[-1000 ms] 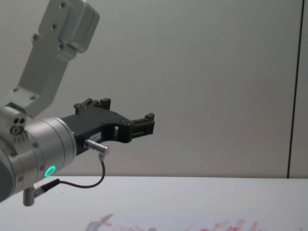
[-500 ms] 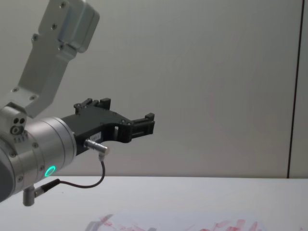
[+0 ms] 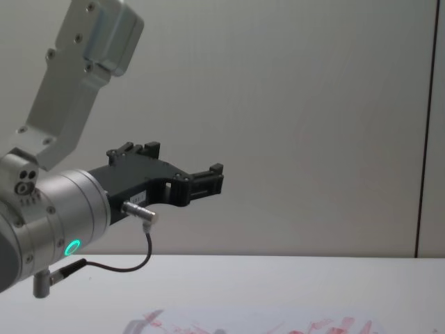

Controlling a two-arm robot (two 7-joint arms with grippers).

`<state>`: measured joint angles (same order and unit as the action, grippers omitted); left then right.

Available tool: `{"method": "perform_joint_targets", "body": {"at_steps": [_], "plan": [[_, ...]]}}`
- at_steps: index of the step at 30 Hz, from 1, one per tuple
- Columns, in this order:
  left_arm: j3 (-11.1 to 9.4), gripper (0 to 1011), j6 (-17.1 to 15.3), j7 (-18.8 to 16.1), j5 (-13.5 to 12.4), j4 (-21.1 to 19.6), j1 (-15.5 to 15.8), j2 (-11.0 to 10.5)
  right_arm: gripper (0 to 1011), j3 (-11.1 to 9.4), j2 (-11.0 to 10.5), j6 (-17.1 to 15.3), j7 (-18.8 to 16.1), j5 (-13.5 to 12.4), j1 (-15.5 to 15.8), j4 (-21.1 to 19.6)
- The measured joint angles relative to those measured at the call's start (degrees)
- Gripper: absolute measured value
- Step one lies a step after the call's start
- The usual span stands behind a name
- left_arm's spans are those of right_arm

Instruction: Use the one hand to pick up the stamp and affix it onto the A4 paper.

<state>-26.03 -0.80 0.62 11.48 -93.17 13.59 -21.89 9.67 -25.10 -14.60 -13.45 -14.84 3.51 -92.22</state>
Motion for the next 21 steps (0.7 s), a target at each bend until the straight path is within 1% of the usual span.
{"method": "perform_joint_targets", "body": {"at_steps": [9,16,21], "plan": [[0.0,1003,0.0,0.0,0.0,0.0,0.0,0.0,221,0.2,0.4,1.0,0.0,0.3,-0.5,0.3],[0.0,1002,0.0,0.0,0.0,0.0,0.0,0.0,221,0.3,1.0,3.2,-0.1,0.5,-1.5,0.4],[0.0,1003,0.0,0.0,0.0,0.0,0.0,0.0,221,0.6,1.6,4.8,-1.2,0.5,-2.6,0.2]]}}
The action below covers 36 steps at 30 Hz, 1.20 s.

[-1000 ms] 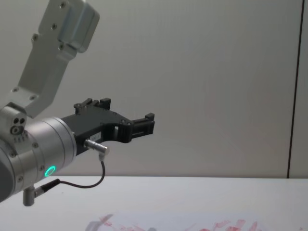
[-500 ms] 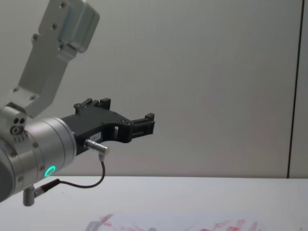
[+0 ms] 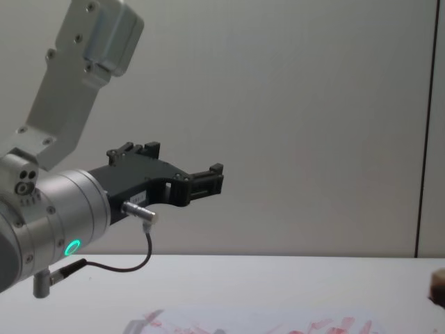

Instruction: Use the one hand to pick up the stamp and affix it onto the A4 paper.

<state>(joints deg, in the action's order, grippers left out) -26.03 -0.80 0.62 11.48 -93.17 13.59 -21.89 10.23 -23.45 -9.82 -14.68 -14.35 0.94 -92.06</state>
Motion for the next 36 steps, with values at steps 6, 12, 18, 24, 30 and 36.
{"method": "perform_joint_targets", "body": {"at_steps": [6,12,18,24,30,36], "plan": [[0.0,1002,0.0,0.0,0.0,0.0,0.0,0.0,221,0.7,1.1,1.6,-3.2,0.5,-2.1,0.0],[0.0,1002,0.0,0.0,0.0,0.0,0.0,0.0,221,1.7,2.2,2.1,-6.7,1.9,-4.1,1.0],[0.0,1002,0.0,0.0,0.0,0.0,0.0,0.0,221,2.8,3.2,1.9,-10.6,4.2,-6.2,2.8],[0.0,1003,0.0,0.0,0.0,0.0,0.0,0.0,221,4.3,4.3,1.2,-15.1,8.2,-8.4,5.4],[0.0,1002,0.0,0.0,0.0,0.0,0.0,0.0,221,6.1,5.7,0.4,-19.1,13.1,-10.7,9.0],[0.0,1003,0.0,0.0,0.0,0.0,0.0,0.0,221,7.9,7.3,-0.4,-21.8,16.6,-12.8,12.5]]}}
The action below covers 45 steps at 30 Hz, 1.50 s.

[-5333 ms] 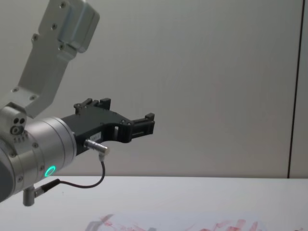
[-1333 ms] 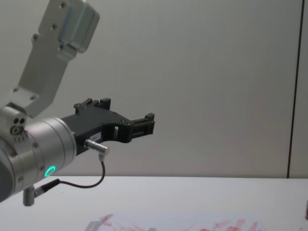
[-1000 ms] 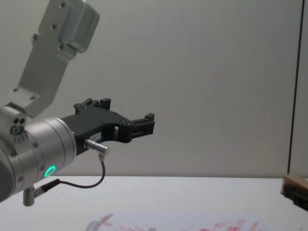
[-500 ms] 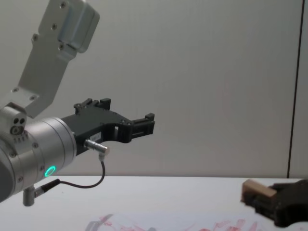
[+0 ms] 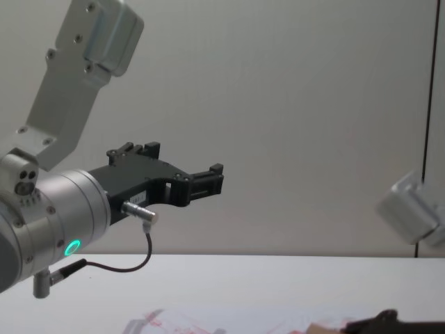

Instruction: Use the one hand to pick up the stamp and affix it onto the A4 paper.

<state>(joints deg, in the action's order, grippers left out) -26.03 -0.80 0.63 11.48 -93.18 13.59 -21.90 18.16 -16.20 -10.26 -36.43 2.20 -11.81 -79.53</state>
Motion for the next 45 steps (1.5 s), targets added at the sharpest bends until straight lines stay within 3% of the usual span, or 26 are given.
{"method": "perform_joint_targets", "body": {"at_steps": [9,22,31,41,45], "plan": [[0.0,1003,0.0,0.0,0.0,0.0,0.0,0.0,221,1.4,1.5,-0.6,-0.9,2.0,-1.8,2.8],[0.0,1002,0.0,0.0,0.0,0.0,0.0,0.0,221,2.2,2.5,-1.0,0.3,1.8,-2.7,4.5],[0.0,1003,0.0,0.0,0.0,0.0,0.0,0.0,221,1.5,2.6,-0.6,2.8,-1.5,-3.2,3.8],[0.0,1002,0.0,0.0,0.0,0.0,0.0,0.0,221,-1.1,1.3,0.0,6.4,-8.2,-3.2,-1.4],[0.0,1003,0.0,0.0,0.0,0.0,0.0,0.0,221,-2.5,-0.2,-0.6,8.0,-10.9,-2.0,-4.1]]}}
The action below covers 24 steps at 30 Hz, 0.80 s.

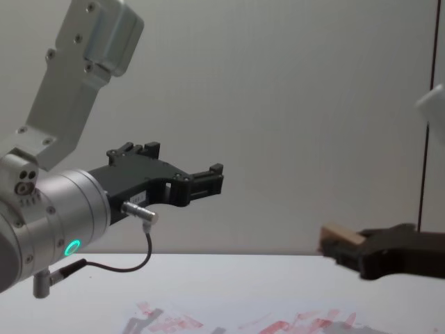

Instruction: Use the one hand to pick up the stamp and affix it onto the A4 paper.

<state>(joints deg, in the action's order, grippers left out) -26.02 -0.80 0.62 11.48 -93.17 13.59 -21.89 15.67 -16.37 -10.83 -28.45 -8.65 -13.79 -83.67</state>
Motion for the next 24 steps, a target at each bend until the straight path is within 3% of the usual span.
{"method": "perform_joint_targets", "body": {"at_steps": [12,24], "plan": [[0.0,1003,0.0,0.0,0.0,0.0,0.0,0.0,221,-2.9,-4.4,-2.4,3.4,-3.5,4.7,-5.6],[0.0,1002,0.0,0.0,0.0,0.0,0.0,0.0,221,-4.2,-7.1,-3.5,5.7,-4.1,8.2,-7.5]]}}
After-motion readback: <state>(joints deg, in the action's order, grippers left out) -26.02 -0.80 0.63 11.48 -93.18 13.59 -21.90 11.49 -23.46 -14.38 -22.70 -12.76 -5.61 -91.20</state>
